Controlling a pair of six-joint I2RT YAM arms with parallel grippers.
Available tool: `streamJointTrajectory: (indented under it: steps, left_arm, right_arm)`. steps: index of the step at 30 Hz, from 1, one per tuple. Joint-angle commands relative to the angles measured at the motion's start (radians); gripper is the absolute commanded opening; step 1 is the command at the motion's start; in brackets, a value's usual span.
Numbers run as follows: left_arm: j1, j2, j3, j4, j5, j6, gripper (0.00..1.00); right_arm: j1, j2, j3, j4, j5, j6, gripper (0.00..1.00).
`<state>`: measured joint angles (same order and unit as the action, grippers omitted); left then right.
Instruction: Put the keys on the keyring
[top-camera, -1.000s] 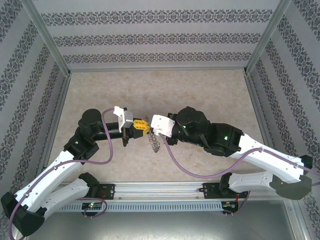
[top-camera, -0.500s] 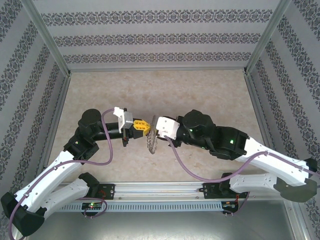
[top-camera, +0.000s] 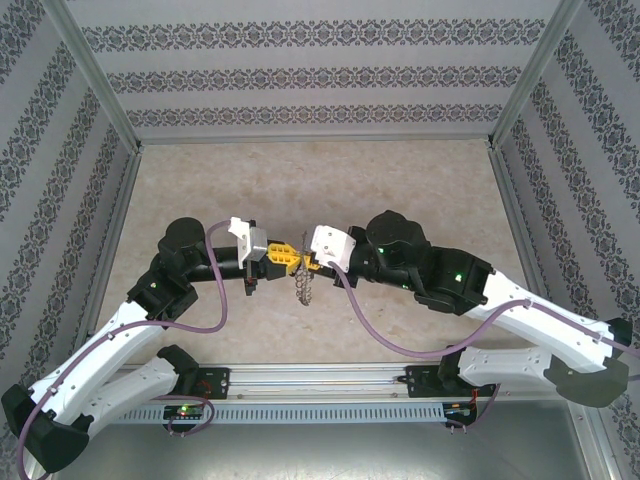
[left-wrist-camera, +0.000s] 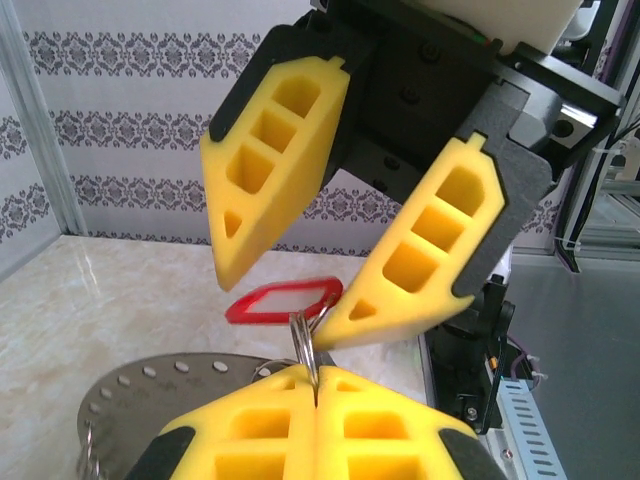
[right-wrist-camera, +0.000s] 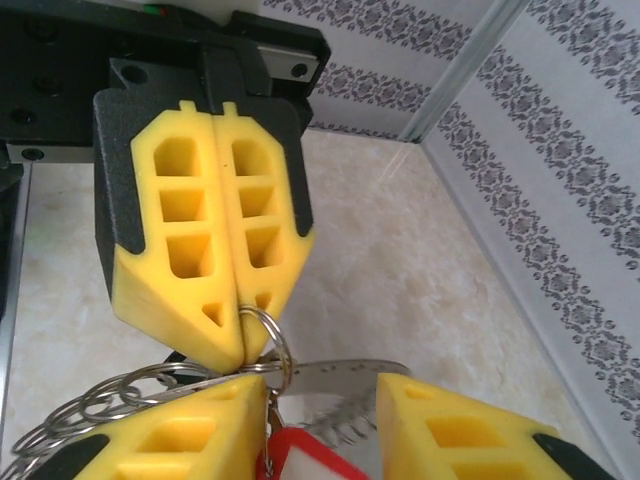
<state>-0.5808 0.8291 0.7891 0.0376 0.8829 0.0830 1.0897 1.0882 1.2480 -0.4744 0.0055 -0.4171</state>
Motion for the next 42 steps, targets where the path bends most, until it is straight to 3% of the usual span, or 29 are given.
streamJointTrajectory:
  steps: [1,4,10,13,19,28,31,38,42]
  left_arm:
    - [-0.002,-0.015,0.035,-0.001,0.047,0.035,0.0]
    - [-0.002,-0.011,0.04,-0.006,0.052,0.041,0.0]
    - [-0.002,-0.011,0.044,-0.012,0.061,0.046,0.0]
    - [-0.001,-0.011,0.047,-0.018,0.067,0.05,0.0]
    - [-0.002,-0.011,0.052,-0.021,0.07,0.058,0.0]
    - [-0.002,-0.019,0.053,-0.023,0.072,0.061,0.0]
    - [-0.002,-0.018,0.053,-0.023,0.074,0.06,0.0]
    - [-0.002,-0.012,0.061,-0.044,0.071,0.079,0.0]
    - [-0.002,0.001,0.099,-0.148,0.023,0.14,0.0]
  right_arm:
    - [-0.013,0.009,0.037,0.015,-0.059,0.017,0.35]
    - [-0.016,0.019,0.044,0.005,-0.067,0.017,0.31]
    - [-0.027,0.032,0.045,-0.004,-0.076,0.02,0.12]
    - [-0.03,0.039,0.051,-0.012,-0.076,0.019,0.13]
    - [-0.034,0.045,0.051,-0.03,-0.085,0.02,0.26]
    - [-0.049,0.044,0.045,-0.063,-0.124,0.033,0.24]
    - [-0.059,0.053,0.053,-0.087,-0.159,0.033,0.2]
    - [-0.071,0.064,0.067,-0.125,-0.182,0.027,0.0]
    - [-0.071,0.062,0.074,-0.123,-0.173,0.012,0.0]
